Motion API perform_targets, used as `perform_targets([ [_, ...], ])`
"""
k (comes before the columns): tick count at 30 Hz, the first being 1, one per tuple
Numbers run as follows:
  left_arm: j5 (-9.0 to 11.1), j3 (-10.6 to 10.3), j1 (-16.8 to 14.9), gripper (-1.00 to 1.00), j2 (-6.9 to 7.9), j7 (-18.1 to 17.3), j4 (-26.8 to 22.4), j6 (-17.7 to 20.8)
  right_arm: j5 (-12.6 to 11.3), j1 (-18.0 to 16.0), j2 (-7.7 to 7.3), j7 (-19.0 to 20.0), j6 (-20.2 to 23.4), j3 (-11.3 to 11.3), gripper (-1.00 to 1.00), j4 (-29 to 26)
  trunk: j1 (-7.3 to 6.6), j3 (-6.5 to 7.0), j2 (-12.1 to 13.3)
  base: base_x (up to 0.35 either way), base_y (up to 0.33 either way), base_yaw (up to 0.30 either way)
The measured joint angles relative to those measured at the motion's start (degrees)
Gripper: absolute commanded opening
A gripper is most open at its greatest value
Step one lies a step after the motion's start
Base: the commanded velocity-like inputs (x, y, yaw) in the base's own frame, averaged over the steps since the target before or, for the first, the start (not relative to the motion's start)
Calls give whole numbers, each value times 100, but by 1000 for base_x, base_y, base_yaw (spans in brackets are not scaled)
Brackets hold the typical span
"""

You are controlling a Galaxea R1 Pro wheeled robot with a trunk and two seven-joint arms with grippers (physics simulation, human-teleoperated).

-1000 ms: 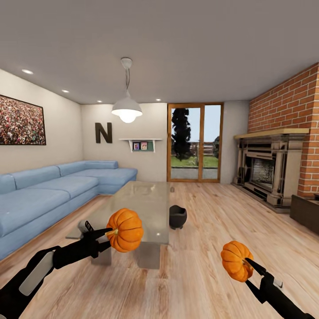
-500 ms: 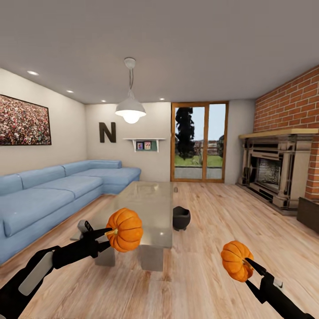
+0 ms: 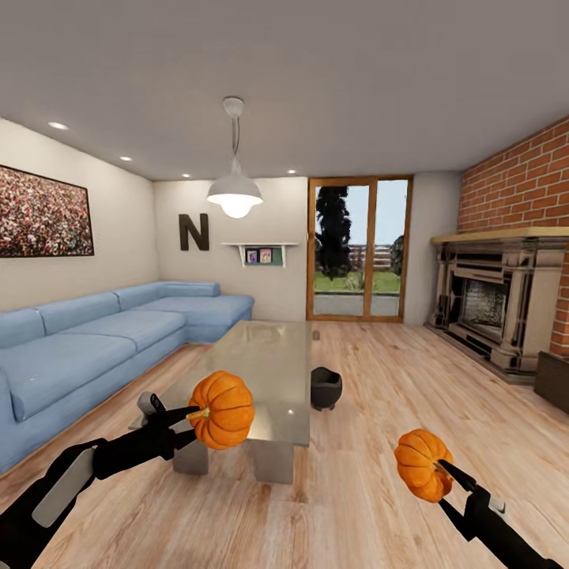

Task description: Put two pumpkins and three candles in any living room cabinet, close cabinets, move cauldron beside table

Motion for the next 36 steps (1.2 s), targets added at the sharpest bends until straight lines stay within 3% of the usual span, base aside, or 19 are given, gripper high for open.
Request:
perform_targets([
  [16,0,0,0,-100,0,0,0,0,-5,3,19,31,-1,-8,-100,173,-352,137,642,0,0,0],
  [36,-7,-1,1,-100,1,-8,0,3,12,1,16,-24,-7,-6,-100,181,-352,-52,643,0,0,0],
])
